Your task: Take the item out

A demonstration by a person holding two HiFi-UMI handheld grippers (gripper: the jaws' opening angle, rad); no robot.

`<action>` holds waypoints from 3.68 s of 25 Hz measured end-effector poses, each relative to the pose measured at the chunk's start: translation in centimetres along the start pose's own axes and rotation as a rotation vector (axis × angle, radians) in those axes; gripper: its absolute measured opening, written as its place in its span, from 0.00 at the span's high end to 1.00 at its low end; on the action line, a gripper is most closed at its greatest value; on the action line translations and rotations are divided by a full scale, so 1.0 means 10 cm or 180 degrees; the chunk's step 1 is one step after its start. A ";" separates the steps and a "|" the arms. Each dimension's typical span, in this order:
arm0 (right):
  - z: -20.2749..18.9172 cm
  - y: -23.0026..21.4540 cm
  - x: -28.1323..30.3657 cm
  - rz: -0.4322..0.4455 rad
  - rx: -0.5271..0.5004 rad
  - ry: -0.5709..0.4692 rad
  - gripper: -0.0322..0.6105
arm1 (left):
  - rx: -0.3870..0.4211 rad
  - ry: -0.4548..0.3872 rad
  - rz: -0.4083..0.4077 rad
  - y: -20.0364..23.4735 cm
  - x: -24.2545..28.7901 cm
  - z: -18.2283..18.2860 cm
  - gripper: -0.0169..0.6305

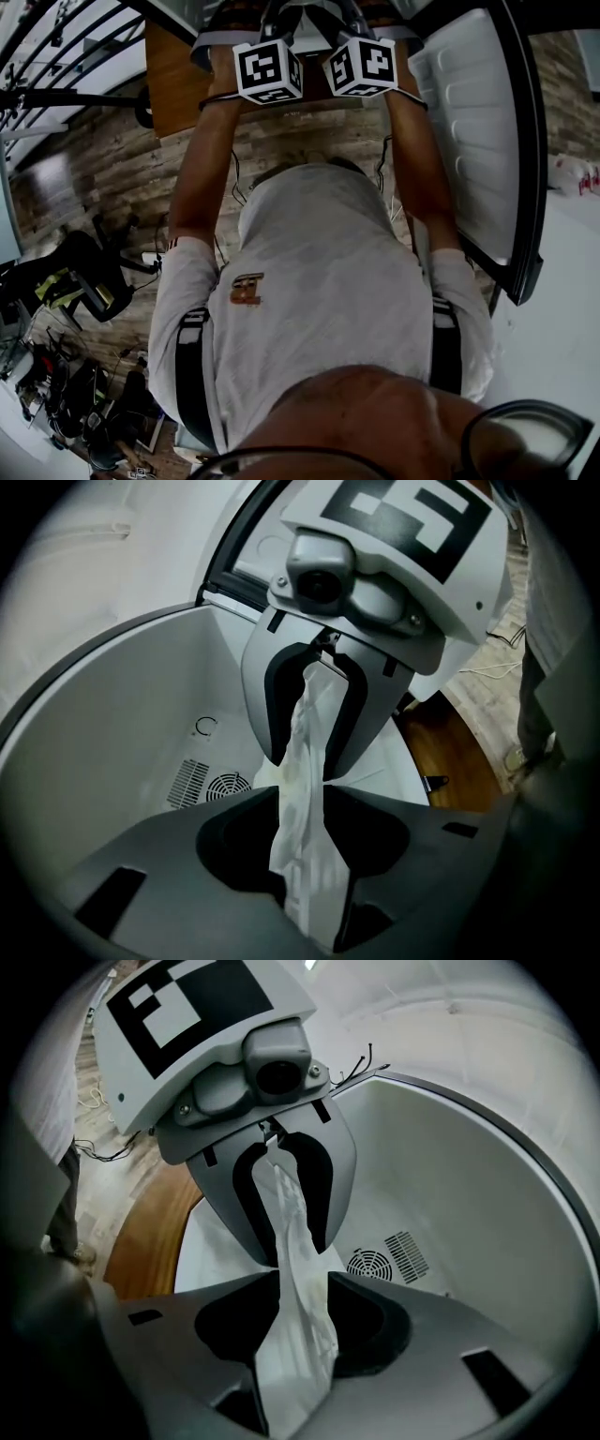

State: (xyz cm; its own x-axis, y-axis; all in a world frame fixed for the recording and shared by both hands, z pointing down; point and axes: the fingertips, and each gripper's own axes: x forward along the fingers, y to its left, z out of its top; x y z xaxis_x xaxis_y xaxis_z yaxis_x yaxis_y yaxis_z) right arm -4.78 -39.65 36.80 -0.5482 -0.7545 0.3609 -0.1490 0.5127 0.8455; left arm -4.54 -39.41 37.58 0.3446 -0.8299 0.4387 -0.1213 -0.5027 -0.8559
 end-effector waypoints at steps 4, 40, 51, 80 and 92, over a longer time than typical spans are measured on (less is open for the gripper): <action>-0.02 0.02 0.08 0.0094 -0.0066 0.0041 0.69 | 0.0047 0.0025 -0.0055 -0.01 0.08 -0.01 0.73; 0.18 0.07 -0.13 -0.0175 -0.0423 0.0028 0.87 | 0.0234 -0.0038 0.0316 -0.02 -0.15 0.05 0.91; 0.28 0.16 -0.31 -0.0342 -0.0514 0.0020 0.88 | 0.0376 -0.0037 0.0526 -0.11 -0.36 0.12 0.91; 0.66 0.15 -1.01 -0.0570 -0.0583 -0.0077 0.88 | 0.0485 -0.0138 0.0796 -0.10 -1.09 0.46 0.91; 0.67 0.16 -1.09 -0.0607 -0.0558 -0.0065 0.88 | 0.0466 -0.0175 0.0807 -0.12 -1.15 0.51 0.91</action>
State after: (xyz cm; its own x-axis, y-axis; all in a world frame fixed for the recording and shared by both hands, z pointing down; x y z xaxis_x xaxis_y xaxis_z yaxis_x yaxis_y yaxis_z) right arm -4.59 -27.87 31.56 -0.5408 -0.8212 0.1820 -0.1074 0.2820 0.9534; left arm -3.61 -28.02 32.20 0.3708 -0.9083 0.1938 -0.0758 -0.2375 -0.9684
